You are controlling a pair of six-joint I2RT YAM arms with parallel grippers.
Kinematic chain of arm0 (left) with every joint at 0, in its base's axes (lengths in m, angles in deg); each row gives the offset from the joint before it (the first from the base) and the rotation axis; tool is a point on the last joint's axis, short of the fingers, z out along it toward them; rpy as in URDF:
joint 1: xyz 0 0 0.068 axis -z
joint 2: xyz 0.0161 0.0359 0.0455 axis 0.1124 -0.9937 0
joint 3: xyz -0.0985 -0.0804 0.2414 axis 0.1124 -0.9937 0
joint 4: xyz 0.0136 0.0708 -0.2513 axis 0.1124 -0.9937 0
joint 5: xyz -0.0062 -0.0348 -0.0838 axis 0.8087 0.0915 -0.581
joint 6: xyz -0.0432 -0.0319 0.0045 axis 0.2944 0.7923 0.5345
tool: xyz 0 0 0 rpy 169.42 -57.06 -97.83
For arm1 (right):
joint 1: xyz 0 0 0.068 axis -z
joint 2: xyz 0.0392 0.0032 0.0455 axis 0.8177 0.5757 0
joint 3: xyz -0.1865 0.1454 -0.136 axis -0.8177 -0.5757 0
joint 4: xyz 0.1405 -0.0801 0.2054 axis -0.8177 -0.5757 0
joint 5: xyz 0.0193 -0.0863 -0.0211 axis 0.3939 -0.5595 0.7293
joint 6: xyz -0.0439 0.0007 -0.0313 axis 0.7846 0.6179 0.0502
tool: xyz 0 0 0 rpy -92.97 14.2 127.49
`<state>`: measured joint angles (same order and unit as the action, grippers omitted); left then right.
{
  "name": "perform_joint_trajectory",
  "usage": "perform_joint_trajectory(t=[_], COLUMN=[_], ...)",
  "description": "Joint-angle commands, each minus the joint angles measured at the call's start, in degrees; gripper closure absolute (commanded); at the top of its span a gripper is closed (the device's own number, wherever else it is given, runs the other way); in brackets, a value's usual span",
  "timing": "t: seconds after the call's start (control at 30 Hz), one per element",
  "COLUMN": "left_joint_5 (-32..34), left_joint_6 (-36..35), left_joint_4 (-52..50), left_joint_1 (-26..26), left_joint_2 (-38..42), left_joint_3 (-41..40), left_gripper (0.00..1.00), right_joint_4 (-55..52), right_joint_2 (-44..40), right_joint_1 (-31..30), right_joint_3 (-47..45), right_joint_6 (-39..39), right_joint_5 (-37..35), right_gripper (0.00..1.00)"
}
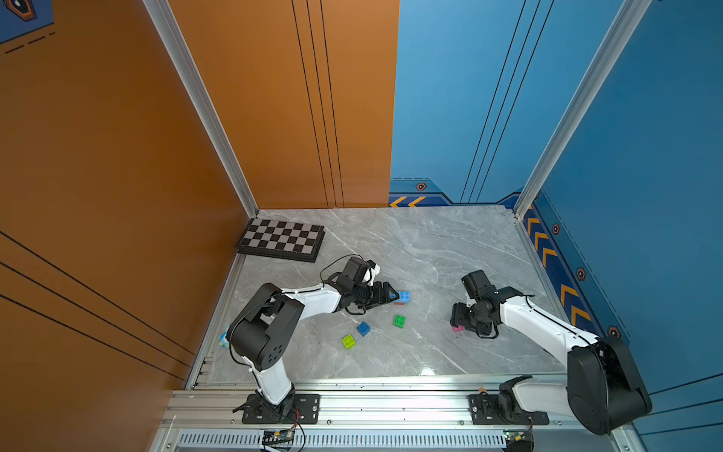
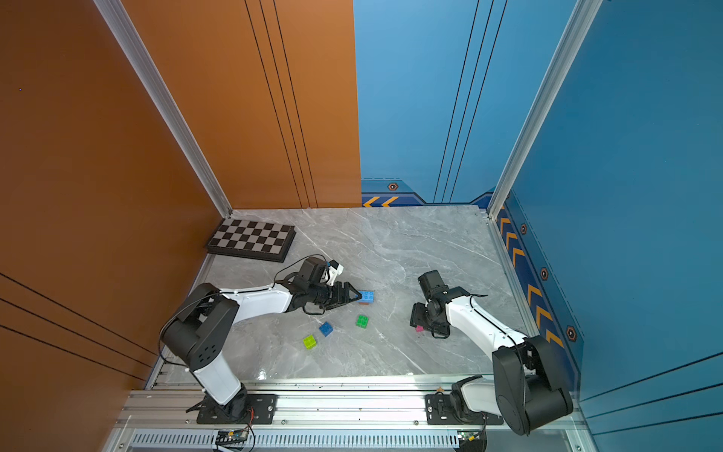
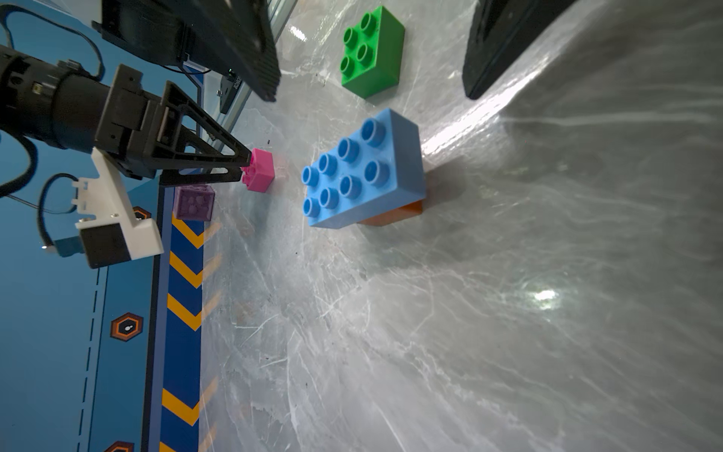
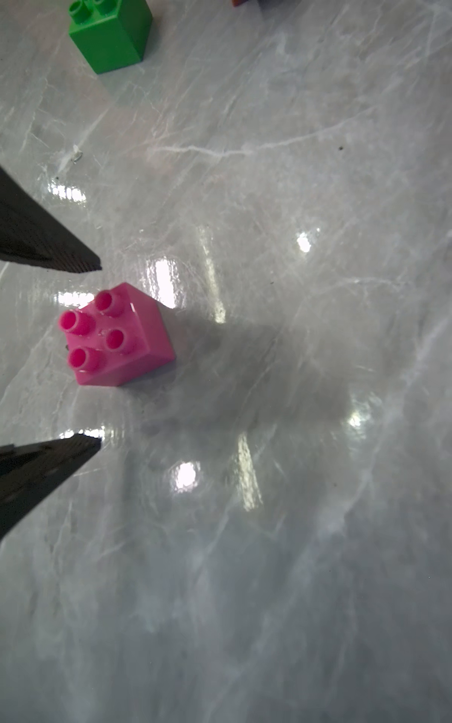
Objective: Assemble the letter v with lego
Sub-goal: Pick up the lego brick from the center of the board.
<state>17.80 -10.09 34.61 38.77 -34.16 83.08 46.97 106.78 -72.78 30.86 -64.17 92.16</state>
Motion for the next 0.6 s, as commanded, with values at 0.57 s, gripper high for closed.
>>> perform_joint_trajectory(t=[0.57], left_joint_5=[-2.1], left_joint_6=[-4.2], left_joint_4=[1.4], left_joint_1=[1.2], left_joint_2=[-6.3], left_joint_3=[4.5], left_gripper=[0.41], right_joint_4=[3.5], right_joint_2=[7.4], right_joint_1=[-4.5], right_joint_3=[1.1], right_joint_6=[-1.1], right_joint_5=[-4.1], right_gripper=[0.57])
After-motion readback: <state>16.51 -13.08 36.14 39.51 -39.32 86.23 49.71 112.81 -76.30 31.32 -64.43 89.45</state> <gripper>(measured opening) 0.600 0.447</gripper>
